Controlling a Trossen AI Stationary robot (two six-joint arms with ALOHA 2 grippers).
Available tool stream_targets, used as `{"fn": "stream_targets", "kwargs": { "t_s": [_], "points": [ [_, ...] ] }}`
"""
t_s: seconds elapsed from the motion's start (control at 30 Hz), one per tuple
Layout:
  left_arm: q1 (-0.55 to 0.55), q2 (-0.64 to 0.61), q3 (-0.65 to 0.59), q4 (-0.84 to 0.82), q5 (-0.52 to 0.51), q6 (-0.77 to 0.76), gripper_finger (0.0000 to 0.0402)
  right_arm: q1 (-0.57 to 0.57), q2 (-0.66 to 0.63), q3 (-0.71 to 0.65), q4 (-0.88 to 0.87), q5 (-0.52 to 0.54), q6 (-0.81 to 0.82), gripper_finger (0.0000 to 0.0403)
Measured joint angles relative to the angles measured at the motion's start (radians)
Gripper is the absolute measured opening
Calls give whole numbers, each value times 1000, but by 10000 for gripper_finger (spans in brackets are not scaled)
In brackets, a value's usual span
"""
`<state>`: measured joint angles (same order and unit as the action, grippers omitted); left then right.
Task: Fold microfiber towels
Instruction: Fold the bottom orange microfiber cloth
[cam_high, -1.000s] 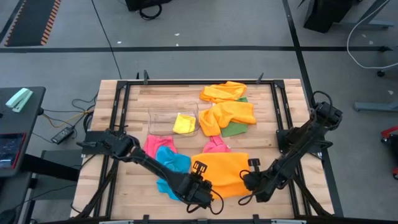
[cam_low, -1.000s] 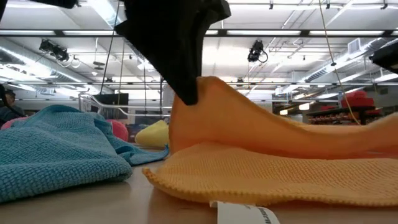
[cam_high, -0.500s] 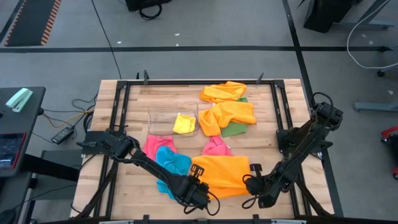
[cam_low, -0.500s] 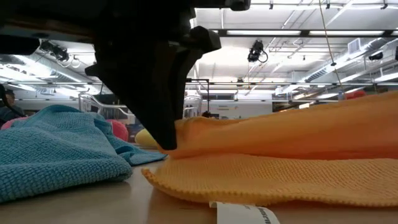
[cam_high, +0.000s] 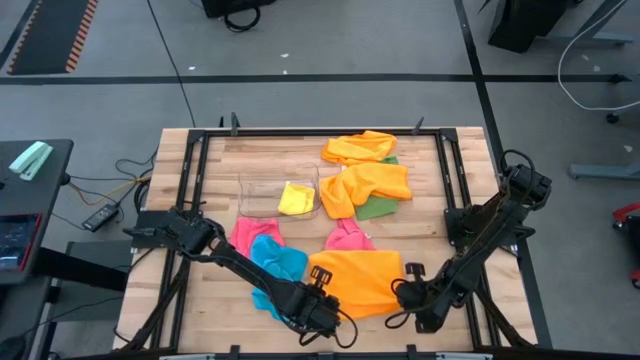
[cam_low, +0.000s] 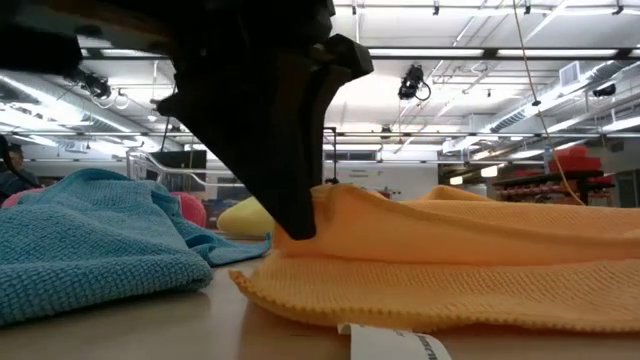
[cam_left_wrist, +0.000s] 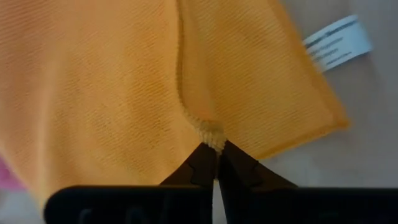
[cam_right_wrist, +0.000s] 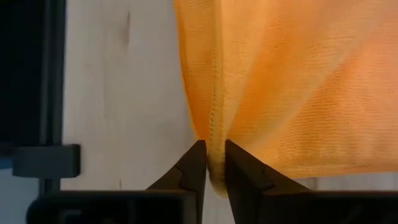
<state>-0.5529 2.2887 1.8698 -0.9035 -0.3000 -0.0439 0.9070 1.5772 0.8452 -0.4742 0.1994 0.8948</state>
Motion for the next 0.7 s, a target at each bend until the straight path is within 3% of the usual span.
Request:
{"fn": "stream_targets", "kwargs": {
  "t_s": [0.3, 0.53, 0.7],
  "points": [
    [-2, 0, 0, 0, 89, -27, 95, 0, 0, 0, 36, -1, 44, 138],
    [-5, 0, 0, 25, 89, 3, 93, 0, -4, 18, 18, -74, 75, 165],
    [-13, 0, 0, 46, 76, 56, 99, 0, -15, 50, -10, -60, 48, 164]
  ]
}}
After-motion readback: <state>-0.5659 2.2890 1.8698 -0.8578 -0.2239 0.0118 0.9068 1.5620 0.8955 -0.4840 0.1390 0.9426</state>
